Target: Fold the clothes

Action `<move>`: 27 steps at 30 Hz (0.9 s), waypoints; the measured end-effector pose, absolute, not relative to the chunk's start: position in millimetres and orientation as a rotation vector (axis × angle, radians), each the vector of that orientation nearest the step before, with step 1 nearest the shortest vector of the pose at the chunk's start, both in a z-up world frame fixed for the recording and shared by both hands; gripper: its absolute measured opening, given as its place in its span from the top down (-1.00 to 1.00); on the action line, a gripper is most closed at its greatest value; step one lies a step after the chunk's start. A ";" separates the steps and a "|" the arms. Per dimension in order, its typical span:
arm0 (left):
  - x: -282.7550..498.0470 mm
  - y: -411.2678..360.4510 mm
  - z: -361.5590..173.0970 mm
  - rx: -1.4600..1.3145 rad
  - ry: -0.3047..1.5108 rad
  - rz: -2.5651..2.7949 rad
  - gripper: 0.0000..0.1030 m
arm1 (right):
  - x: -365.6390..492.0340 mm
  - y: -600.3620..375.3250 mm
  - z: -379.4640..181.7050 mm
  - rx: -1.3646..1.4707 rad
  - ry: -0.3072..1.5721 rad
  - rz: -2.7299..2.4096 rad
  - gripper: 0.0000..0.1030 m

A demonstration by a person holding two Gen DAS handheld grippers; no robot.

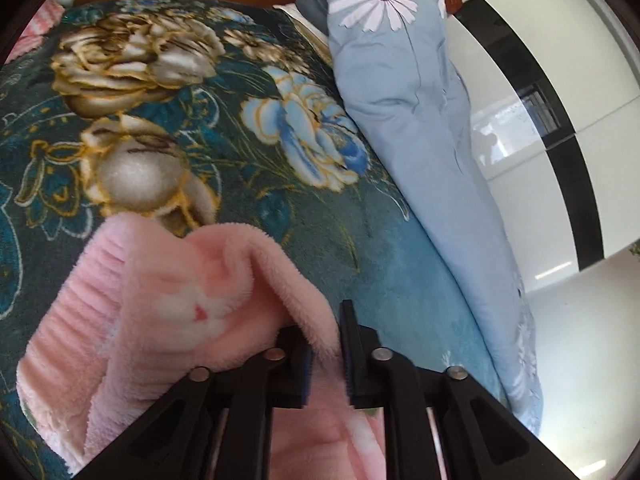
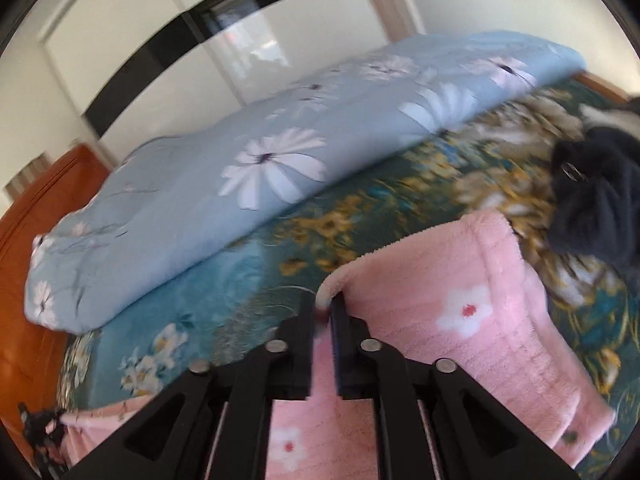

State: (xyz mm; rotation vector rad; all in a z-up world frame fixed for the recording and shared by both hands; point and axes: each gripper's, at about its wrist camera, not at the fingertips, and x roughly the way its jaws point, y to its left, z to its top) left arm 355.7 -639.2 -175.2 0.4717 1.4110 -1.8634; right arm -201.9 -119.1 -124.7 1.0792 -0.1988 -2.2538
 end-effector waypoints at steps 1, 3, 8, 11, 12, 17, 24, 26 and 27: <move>357.1 -637.7 -174.1 0.471 1.430 -1.879 0.37 | -199.0 -120.3 -121.2 1.072 -0.169 -2.246 -0.12; 362.7 -631.7 -169.7 0.450 1.485 -1.909 -0.24 | -190.7 -116.1 -113.9 1.049 -0.147 -2.244 -0.41; 386.1 -600.4 -141.8 0.450 1.473 -2.009 -0.31 | -161.7 -55.7 -94.4 0.942 -0.264 -2.263 -0.42; 419.2 -570.9 -120.7 0.461 1.265 -2.009 -0.43 | -145.5 -8.1 -100.0 0.967 -0.325 -2.300 -0.42; 430.7 -565.4 -120.4 0.451 1.239 -1.983 -0.49 | -141.0 6.2 -107.3 1.000 -0.348 -2.307 -0.42; 477.8 -554.3 -154.5 0.430 1.345 -1.805 -0.51 | -137.2 61.0 -166.9 1.243 -0.674 -2.223 -0.42; 473.1 -562.9 -197.6 0.397 1.560 -1.755 -0.51 | -142.3 74.2 -182.8 1.187 -0.932 -2.190 -0.42; 467.4 -566.8 -204.5 0.332 1.616 -1.756 -0.51 | -150.0 72.7 -191.1 1.238 -0.966 -2.164 -0.42; 462.8 -568.1 -207.3 0.308 1.633 -1.763 -0.52 | -153.2 70.9 -197.3 1.266 -0.985 -2.144 -0.42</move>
